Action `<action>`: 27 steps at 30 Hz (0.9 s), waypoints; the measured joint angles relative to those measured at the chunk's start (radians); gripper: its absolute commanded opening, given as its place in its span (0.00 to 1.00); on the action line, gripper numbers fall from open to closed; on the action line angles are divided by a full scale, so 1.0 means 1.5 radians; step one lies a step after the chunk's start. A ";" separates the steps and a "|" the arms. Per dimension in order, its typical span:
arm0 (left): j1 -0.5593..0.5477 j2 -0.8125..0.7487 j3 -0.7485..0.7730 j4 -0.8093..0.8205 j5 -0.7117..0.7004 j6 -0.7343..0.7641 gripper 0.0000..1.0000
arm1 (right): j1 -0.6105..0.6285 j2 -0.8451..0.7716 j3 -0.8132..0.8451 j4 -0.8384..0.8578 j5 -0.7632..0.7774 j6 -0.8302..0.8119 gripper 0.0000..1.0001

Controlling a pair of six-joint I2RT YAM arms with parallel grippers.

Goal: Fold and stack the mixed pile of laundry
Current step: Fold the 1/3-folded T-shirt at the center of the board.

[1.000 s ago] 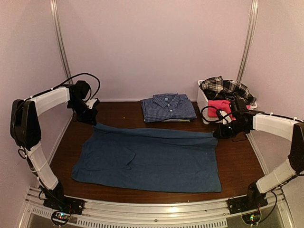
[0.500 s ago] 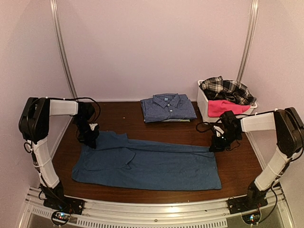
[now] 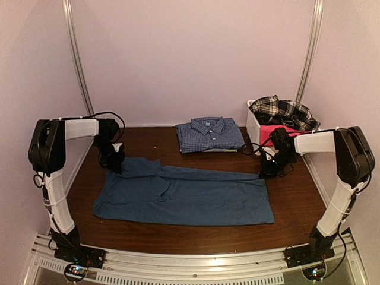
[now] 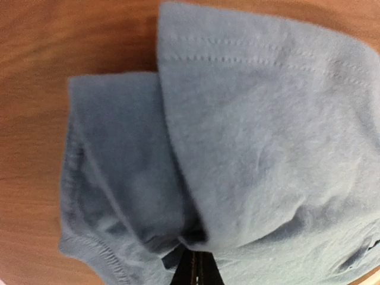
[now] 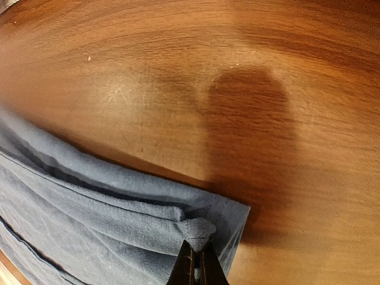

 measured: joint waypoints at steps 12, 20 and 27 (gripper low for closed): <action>0.013 -0.120 0.027 -0.057 -0.024 -0.001 0.00 | -0.006 -0.124 0.002 -0.041 0.027 -0.041 0.00; 0.013 -0.173 -0.013 -0.080 -0.021 -0.016 0.00 | -0.009 -0.132 0.000 -0.043 0.039 -0.065 0.00; 0.012 -0.225 -0.105 -0.082 -0.005 -0.031 0.00 | -0.009 -0.161 -0.040 -0.033 0.039 -0.072 0.00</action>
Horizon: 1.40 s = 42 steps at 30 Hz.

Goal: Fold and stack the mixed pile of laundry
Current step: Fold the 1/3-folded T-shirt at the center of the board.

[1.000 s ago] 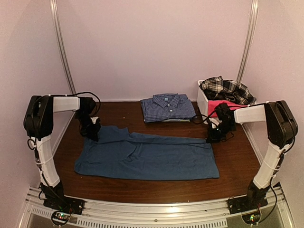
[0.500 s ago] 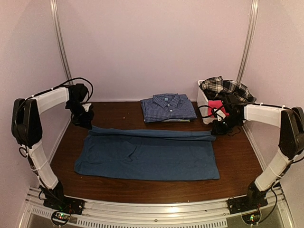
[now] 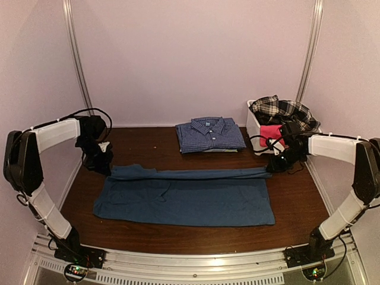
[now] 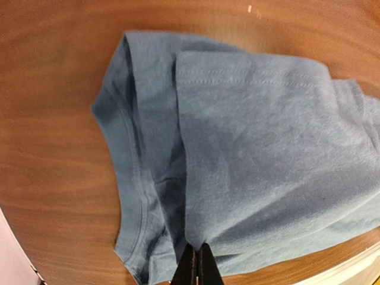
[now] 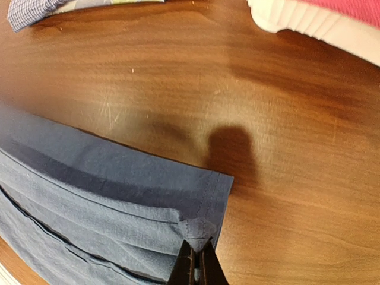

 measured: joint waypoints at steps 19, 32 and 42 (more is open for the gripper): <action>-0.010 0.028 -0.127 0.081 0.013 -0.026 0.00 | 0.007 -0.001 -0.044 0.005 0.018 0.021 0.00; -0.010 0.043 -0.093 0.078 -0.005 -0.014 0.00 | 0.011 -0.012 -0.064 -0.008 0.019 0.022 0.00; -0.010 0.054 -0.082 0.056 -0.015 0.011 0.32 | 0.017 0.027 -0.057 -0.064 0.017 0.050 0.44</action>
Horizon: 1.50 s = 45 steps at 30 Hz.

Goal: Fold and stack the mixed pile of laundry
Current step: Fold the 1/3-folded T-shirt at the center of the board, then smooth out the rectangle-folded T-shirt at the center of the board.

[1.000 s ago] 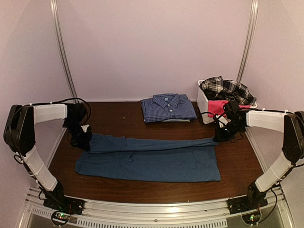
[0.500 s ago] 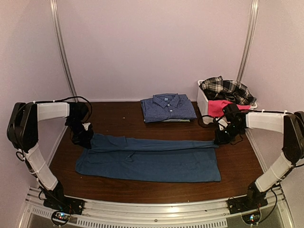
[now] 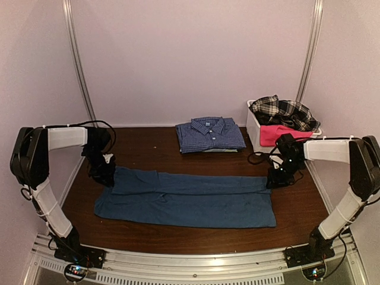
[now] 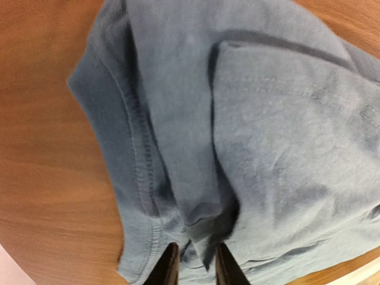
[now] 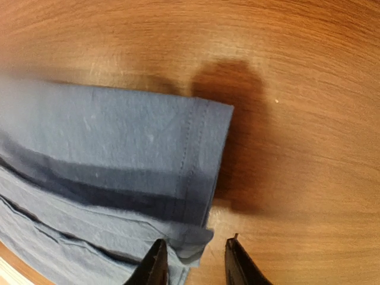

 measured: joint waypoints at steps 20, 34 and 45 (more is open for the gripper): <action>-0.236 0.113 0.225 0.092 0.142 0.044 0.36 | 0.034 0.076 0.176 -0.058 -0.138 0.004 0.40; -0.307 0.211 0.253 0.104 0.159 0.063 0.31 | 0.093 0.095 0.053 -0.021 -0.176 0.021 0.34; -0.350 0.139 0.141 0.039 0.139 0.137 0.30 | 0.093 0.044 0.020 -0.060 -0.174 0.024 0.50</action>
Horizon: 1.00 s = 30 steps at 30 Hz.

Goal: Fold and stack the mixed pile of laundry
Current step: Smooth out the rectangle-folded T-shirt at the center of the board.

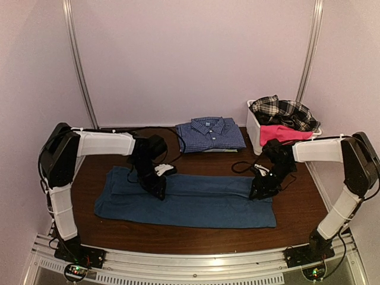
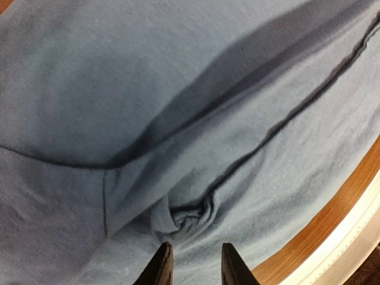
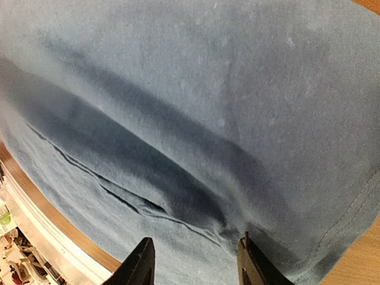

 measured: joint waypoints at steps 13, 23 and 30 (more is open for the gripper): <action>-0.019 -0.072 0.023 0.022 -0.026 -0.008 0.33 | 0.000 -0.035 0.015 0.010 -0.017 0.035 0.43; -0.019 0.086 0.162 0.132 -0.022 -0.077 0.27 | 0.003 0.006 0.021 0.082 -0.038 0.100 0.32; -0.026 0.104 0.131 0.136 -0.020 -0.061 0.24 | 0.020 0.051 0.022 0.114 -0.050 0.102 0.31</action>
